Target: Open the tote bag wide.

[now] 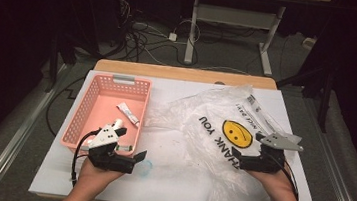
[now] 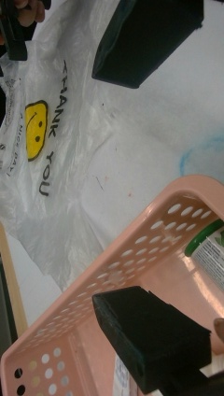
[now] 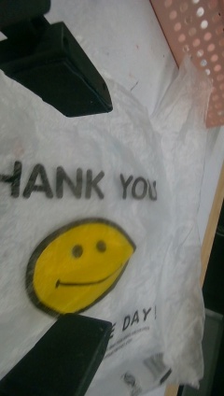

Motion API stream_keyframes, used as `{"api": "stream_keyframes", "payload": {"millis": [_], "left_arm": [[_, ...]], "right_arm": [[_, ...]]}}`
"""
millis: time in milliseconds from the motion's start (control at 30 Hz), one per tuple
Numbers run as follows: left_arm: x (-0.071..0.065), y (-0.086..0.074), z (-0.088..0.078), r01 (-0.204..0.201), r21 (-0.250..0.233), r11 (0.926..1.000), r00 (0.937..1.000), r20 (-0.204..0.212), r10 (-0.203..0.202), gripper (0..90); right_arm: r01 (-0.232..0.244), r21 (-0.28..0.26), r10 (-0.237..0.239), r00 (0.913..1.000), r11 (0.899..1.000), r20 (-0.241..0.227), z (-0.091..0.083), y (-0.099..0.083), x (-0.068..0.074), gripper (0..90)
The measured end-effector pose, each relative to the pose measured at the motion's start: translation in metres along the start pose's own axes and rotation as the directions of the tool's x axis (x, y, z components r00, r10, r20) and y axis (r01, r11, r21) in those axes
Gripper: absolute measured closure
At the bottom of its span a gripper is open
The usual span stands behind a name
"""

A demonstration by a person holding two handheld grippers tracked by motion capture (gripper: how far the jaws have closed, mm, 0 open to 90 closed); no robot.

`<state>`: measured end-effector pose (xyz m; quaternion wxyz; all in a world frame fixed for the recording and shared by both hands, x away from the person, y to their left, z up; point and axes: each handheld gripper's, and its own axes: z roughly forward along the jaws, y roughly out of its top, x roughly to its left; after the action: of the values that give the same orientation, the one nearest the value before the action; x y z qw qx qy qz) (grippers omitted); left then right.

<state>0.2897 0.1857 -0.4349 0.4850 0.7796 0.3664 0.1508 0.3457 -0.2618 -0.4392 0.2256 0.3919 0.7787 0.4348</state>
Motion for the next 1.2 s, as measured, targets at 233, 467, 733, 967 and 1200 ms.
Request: {"api": "stream_keyframes", "payload": {"millis": [233, 467, 733, 967, 1200], "left_arm": [[0.004, -0.004, -0.002, 0.02, 0.0, 0.9998, 0.9997, 0.014, -0.02, 0.0], [0.006, -0.005, -0.006, 0.018, 0.011, 0.9998, 0.9998, -0.008, -0.018, 0.0], [0.002, -0.006, -0.011, 0.019, -0.017, 0.9997, 0.9998, -0.008, -0.019, 0.0], [-0.004, -0.006, -0.012, 0.018, 0.012, 0.9998, 0.9998, -0.013, -0.018, 0.0], [-0.002, -0.008, -0.006, 0.019, 0.009, 0.9998, 0.9997, -0.012, -0.019, 0.0]], "right_arm": [[0.019, -0.016, -0.02, 0.9995, 1.0, -0.025, 0.018, 0.011, 0.013, 1.4], [0.022, -0.028, -0.024, 0.9985, 0.999, -0.049, 0.035, 0.02, 0.02, 1.7], [0.074, 0.011, -0.073, 0.995, 0.997, -0.069, 0.045, 0.016, 0.027, 0.8], [0.086, 0.032, -0.082, 0.9895, 0.996, -0.119, 0.046, 0.011, 0.035, 6.2], [0.135, 0.114, -0.114, 0.9775, 0.984, -0.178, 0.058, 0.009, 0.05, 11.2]]}}
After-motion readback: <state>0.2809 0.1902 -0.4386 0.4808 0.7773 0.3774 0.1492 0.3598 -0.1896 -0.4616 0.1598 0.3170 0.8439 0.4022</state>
